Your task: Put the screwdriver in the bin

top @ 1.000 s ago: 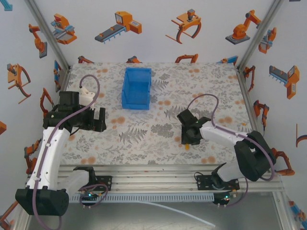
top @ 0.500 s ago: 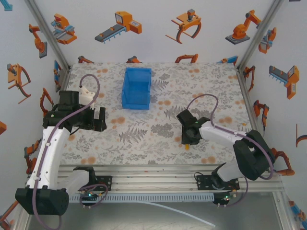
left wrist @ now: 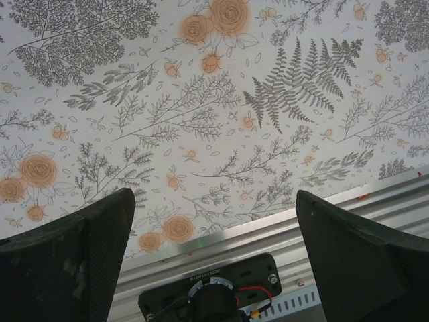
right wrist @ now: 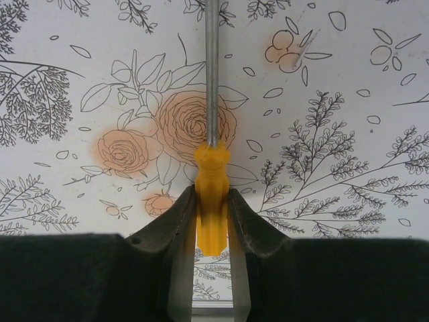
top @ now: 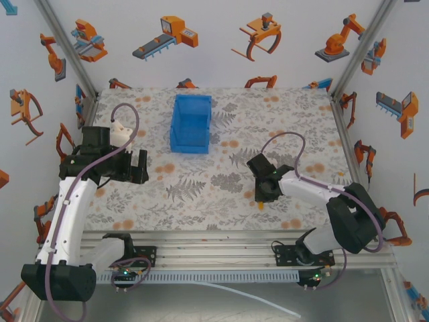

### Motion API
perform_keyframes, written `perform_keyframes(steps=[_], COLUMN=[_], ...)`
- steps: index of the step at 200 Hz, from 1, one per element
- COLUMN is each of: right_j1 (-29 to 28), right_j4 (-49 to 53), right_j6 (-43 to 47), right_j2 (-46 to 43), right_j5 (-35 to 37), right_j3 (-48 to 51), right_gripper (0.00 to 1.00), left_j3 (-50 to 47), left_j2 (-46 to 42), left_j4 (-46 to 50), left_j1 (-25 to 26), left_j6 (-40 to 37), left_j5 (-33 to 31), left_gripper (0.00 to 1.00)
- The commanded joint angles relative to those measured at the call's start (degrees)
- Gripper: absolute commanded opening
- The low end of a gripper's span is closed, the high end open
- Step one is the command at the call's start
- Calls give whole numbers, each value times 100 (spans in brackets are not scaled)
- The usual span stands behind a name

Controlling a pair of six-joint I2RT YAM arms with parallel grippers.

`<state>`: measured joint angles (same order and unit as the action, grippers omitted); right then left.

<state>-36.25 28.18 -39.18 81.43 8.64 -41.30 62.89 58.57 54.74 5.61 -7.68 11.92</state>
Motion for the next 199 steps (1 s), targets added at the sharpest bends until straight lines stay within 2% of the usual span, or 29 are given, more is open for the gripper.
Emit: perform_keyframes(steps=[1, 60, 108, 153, 199], right_j1=[-31, -30, -57, -190, -477], right_j4=[239, 836, 1282, 1584, 1740], right_j6=[94, 386, 718, 1155, 1573], right_j2=[-154, -601, -541, 118, 1588], right_j5=[265, 422, 434, 427, 260], right_j3=[11, -567, -1566, -3193, -5376], right_gripper=[20, 20, 20, 19, 19], left_j3=[128, 45, 19, 55, 56], left_j2=[-97, -252, -318, -344, -319], left_j4=[156, 235, 243, 278, 268], left_j1=[28, 34, 37, 37, 37], left_j6=[-225, -365, -339, -345, -261], left_j5=[98, 7, 44, 29, 127], left_gripper=[97, 97, 97, 97, 97])
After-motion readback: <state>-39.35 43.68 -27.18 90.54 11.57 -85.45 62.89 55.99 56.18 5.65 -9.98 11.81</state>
